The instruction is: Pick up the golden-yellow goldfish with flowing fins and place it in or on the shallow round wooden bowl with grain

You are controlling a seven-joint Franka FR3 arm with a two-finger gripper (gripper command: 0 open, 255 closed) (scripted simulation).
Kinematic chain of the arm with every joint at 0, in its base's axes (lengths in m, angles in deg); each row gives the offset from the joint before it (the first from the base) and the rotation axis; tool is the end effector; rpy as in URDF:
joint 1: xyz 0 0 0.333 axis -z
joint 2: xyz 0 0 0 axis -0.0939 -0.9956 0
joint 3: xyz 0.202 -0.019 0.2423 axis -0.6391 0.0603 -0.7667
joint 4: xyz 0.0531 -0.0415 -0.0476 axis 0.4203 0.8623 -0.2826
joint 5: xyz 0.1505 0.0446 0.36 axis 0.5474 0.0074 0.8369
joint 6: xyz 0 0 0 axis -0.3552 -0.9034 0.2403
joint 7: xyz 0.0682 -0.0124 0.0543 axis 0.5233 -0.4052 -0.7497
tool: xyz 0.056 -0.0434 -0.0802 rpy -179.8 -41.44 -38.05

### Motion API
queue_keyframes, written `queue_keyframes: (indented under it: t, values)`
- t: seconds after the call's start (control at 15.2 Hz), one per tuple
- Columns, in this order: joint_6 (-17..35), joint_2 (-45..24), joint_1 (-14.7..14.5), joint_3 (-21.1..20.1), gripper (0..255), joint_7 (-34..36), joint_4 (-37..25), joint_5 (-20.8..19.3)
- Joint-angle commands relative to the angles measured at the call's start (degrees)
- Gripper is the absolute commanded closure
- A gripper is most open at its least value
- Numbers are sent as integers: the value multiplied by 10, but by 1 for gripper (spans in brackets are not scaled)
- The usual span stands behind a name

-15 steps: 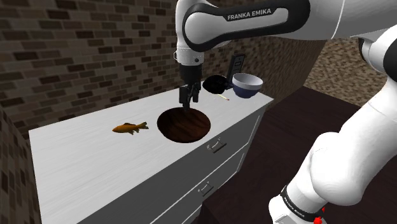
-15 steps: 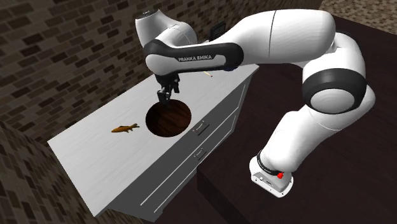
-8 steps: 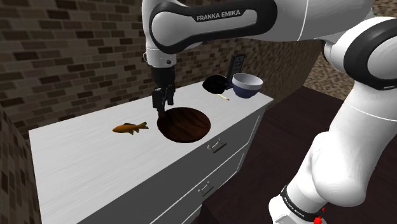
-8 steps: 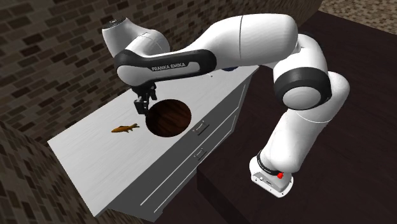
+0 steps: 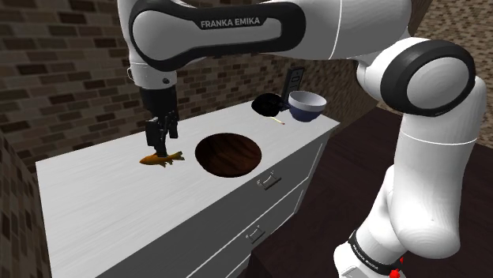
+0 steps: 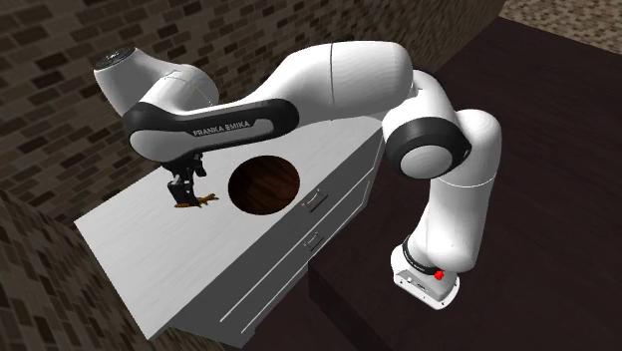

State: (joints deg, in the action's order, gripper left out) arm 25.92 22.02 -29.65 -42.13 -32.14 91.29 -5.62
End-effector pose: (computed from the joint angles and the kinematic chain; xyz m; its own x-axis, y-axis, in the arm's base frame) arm 0.5062 0.3976 0.5037 0.6324 0.7712 -0.0727 0.7660 -0.6366 -0.0898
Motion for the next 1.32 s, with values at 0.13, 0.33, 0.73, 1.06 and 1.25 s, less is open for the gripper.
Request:
queue_keyframes:
  t: [0.13, 0.33, 0.73, 1.06, 1.25]
  values:
    - [12, -15, -8, -5, 0, -4, -5, -5]
    - [36, -13, -8, -5, 0, -4, 21, -4]
    - [56, -12, -7, -5, 0, -4, 42, -4]
    - [56, -12, -7, -5, 255, -4, 42, -4]
    - [56, -12, -7, -5, 255, -4, 42, -4]
